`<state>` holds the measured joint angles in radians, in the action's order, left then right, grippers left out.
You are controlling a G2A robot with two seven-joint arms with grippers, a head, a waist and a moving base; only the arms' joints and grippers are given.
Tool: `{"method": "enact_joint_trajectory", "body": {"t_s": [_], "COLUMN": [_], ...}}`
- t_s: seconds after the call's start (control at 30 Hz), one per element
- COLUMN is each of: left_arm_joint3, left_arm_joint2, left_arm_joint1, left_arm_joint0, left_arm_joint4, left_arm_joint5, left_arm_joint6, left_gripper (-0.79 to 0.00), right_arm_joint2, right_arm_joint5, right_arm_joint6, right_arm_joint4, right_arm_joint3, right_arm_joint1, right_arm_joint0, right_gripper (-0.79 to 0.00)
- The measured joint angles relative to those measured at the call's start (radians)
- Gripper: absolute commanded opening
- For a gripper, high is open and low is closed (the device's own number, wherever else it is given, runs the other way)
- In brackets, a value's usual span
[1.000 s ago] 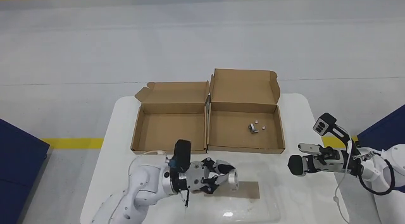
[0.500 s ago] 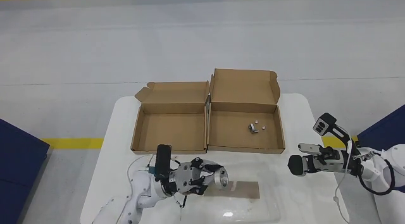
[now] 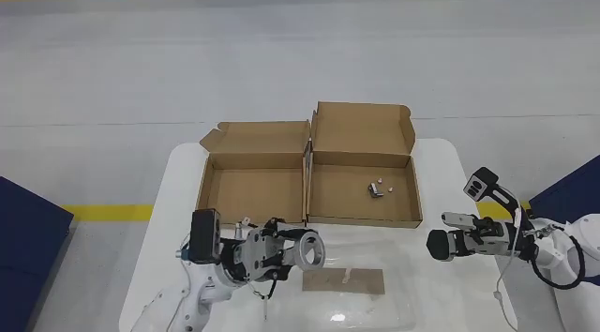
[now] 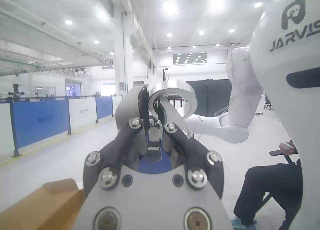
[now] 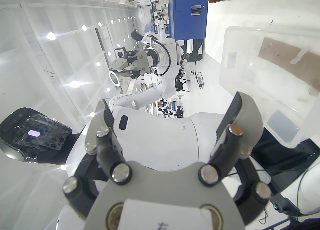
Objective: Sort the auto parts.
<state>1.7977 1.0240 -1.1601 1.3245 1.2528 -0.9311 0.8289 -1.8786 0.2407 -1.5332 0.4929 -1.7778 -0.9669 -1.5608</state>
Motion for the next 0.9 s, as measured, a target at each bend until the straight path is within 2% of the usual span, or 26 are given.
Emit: {"method": "enact_joint_trajectory", "body": {"t_s": [0.1, 0.4, 0.5, 0.63, 0.73, 0.9], "left_arm_joint3": [0.018, 0.018, 0.045, 0.065, 0.072, 0.071], "left_arm_joint2": [0.011, 0.011, 0.001, -0.013, -0.032, -0.054], "left_arm_joint1": [-0.001, -0.001, -0.005, -0.015, -0.024, -0.035], "left_arm_joint0": [-0.006, -0.006, 0.000, 0.004, -0.001, -0.004], "left_arm_joint4": [0.020, 0.020, -0.015, -0.084, -0.124, -0.176], "left_arm_joint5": [0.006, 0.007, 0.032, 0.058, 0.066, 0.090], "left_arm_joint6": [0.037, 0.037, 0.036, 0.088, 0.128, 0.135], "left_gripper": [-0.785, -0.785, -0.785, -0.785, -0.785, -0.785], "right_arm_joint2": [0.000, 0.000, 0.000, 0.000, 0.000, 0.000], "right_arm_joint5": [0.000, 0.000, 0.000, 0.000, 0.000, 0.000], "right_arm_joint6": [0.000, 0.000, 0.000, 0.000, 0.000, 0.000], "right_arm_joint4": [0.000, 0.000, 0.000, 0.000, 0.000, 0.000], "right_arm_joint3": [0.000, 0.000, 0.000, 0.000, 0.000, 0.000], "right_arm_joint1": [0.000, 0.000, 0.000, 0.000, 0.000, 0.000], "right_arm_joint0": [0.000, 0.000, 0.000, 0.000, 0.000, 0.000], "right_gripper": [0.000, 0.000, 0.000, 0.000, 0.000, 0.000]}}
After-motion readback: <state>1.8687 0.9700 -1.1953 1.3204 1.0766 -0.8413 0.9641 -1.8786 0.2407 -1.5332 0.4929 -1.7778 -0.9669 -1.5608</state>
